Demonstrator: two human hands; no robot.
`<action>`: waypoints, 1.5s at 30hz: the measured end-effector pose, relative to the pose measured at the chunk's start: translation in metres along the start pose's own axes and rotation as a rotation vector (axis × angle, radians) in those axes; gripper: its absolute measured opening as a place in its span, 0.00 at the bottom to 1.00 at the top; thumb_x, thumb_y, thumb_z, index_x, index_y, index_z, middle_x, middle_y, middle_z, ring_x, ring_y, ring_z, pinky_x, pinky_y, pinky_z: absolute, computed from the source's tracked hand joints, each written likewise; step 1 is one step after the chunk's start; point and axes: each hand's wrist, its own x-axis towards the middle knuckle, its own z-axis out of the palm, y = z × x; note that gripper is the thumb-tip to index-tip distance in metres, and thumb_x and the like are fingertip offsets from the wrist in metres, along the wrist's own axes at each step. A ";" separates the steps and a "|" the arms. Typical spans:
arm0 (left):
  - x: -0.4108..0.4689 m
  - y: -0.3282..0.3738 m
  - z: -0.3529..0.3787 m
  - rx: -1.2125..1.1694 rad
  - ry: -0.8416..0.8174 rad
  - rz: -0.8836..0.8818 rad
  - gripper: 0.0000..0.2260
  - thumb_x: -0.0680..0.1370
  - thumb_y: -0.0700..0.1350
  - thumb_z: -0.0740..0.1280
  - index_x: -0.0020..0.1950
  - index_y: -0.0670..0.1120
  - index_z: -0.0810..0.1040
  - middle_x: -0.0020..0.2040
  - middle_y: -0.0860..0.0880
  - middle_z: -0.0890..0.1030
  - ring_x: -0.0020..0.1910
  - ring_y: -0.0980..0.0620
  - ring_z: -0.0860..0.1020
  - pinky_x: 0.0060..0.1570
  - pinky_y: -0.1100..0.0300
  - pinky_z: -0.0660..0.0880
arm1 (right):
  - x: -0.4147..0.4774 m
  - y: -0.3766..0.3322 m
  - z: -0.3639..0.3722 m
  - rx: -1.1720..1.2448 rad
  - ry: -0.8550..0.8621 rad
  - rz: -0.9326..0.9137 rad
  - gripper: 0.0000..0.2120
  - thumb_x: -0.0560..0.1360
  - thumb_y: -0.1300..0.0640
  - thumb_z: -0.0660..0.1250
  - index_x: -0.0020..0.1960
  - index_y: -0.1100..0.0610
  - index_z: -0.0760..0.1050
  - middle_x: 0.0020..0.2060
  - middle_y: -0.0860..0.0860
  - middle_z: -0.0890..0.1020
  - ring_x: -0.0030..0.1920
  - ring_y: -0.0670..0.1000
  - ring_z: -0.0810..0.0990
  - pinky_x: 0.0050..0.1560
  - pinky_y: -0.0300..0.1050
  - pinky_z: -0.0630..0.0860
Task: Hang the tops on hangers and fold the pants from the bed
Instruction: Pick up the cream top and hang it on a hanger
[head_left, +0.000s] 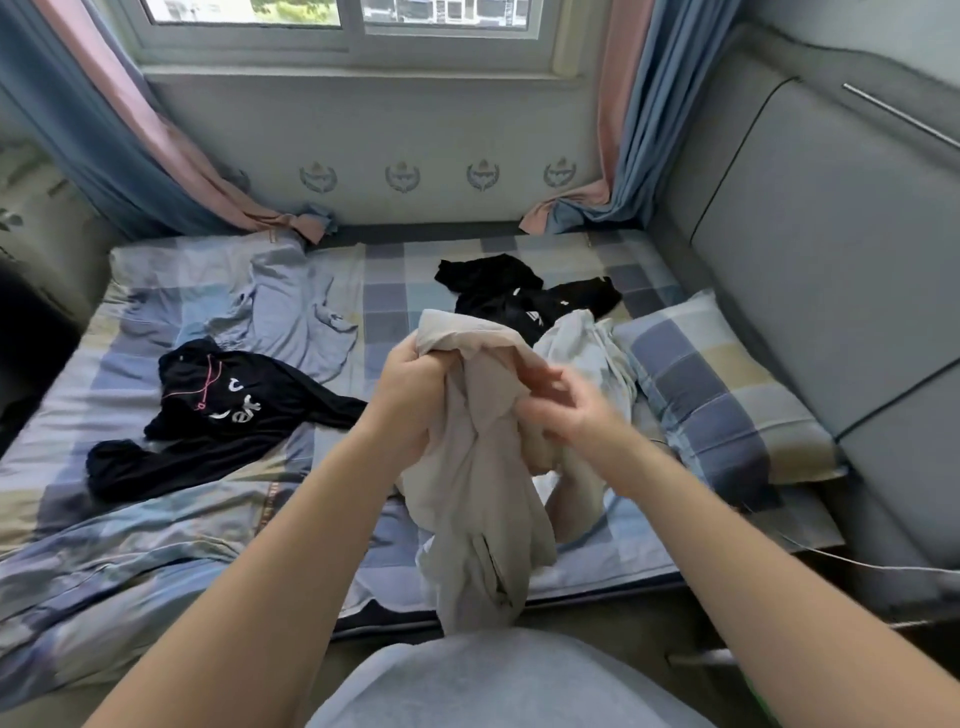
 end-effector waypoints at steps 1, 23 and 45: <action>-0.001 -0.001 0.005 -0.016 0.006 -0.032 0.14 0.82 0.33 0.57 0.54 0.42 0.82 0.48 0.44 0.86 0.48 0.46 0.84 0.43 0.58 0.81 | -0.004 0.014 0.001 -0.035 -0.062 0.011 0.21 0.77 0.60 0.72 0.67 0.52 0.71 0.60 0.47 0.81 0.59 0.46 0.81 0.54 0.35 0.78; -0.026 -0.065 0.037 0.500 -0.451 -0.279 0.20 0.74 0.52 0.76 0.63 0.51 0.77 0.55 0.53 0.84 0.51 0.60 0.83 0.48 0.64 0.80 | 0.013 0.000 -0.026 0.367 0.301 0.188 0.07 0.83 0.60 0.62 0.53 0.63 0.76 0.43 0.61 0.80 0.43 0.57 0.80 0.51 0.54 0.77; 0.007 -0.025 0.023 -0.034 0.045 -0.232 0.15 0.80 0.56 0.68 0.57 0.45 0.80 0.51 0.41 0.82 0.46 0.42 0.80 0.48 0.47 0.79 | -0.006 0.035 -0.018 0.110 0.234 0.188 0.05 0.81 0.63 0.65 0.53 0.63 0.78 0.39 0.58 0.81 0.32 0.53 0.81 0.30 0.47 0.79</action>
